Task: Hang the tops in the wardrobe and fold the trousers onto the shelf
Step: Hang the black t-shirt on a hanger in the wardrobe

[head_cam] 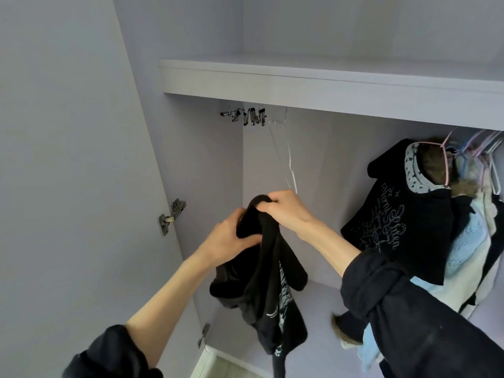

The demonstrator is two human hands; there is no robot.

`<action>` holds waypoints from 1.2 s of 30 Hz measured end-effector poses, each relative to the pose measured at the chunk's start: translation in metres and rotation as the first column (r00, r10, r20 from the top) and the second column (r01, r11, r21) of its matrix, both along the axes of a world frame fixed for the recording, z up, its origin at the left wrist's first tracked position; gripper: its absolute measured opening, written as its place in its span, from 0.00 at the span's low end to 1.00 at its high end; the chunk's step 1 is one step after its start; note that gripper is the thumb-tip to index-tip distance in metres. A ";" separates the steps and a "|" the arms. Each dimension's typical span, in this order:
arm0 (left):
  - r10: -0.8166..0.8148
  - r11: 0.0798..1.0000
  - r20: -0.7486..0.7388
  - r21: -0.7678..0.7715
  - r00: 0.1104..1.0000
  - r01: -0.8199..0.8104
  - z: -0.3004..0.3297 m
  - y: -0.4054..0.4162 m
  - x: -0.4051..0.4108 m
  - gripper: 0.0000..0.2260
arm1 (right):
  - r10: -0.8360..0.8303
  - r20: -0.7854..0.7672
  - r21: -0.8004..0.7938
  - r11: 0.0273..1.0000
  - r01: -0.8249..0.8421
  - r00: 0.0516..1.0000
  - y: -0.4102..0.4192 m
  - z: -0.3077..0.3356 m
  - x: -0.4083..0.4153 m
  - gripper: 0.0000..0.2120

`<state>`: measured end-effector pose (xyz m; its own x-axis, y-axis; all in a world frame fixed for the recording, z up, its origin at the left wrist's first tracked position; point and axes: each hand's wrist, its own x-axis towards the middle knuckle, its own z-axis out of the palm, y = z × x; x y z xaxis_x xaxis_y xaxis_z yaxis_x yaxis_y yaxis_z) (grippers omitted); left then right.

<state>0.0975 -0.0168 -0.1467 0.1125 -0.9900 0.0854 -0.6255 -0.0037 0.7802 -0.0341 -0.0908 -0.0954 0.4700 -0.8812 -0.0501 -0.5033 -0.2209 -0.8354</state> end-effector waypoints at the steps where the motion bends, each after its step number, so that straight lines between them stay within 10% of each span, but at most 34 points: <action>1: 0.068 0.994 0.045 -0.092 0.997 -0.063 0.007 0.000 -0.003 0.06 | 0.019 -0.008 0.003 1.000 -0.019 1.000 -0.001 0.003 -0.001 0.16; 7: 0.267 0.949 0.122 -0.205 0.956 -0.239 0.042 -0.014 0.021 0.04 | 0.100 -0.199 -0.057 0.992 -0.113 0.975 -0.019 0.002 -0.026 0.01; 13: 0.297 0.952 0.370 -0.192 0.880 -0.240 0.053 -0.022 0.026 0.03 | -0.061 -0.453 -0.192 0.981 -0.031 0.890 -0.036 -0.041 -0.059 0.08; 25: -0.251 0.900 -0.008 0.366 0.968 0.237 0.012 -0.014 0.033 0.12 | -0.052 -0.119 -0.159 0.987 0.032 0.992 -0.054 -0.024 -0.037 0.05; 32: 0.095 0.991 0.087 0.084 0.992 -0.102 0.021 -0.028 0.037 0.10 | 0.103 -0.118 0.139 0.986 -0.087 0.988 -0.077 -0.028 -0.048 0.06; 36: 0.156 0.984 0.071 0.072 0.985 -0.161 0.032 -0.038 0.029 0.12 | -0.216 0.017 -0.069 0.974 0.217 0.976 -0.121 -0.035 -0.039 0.10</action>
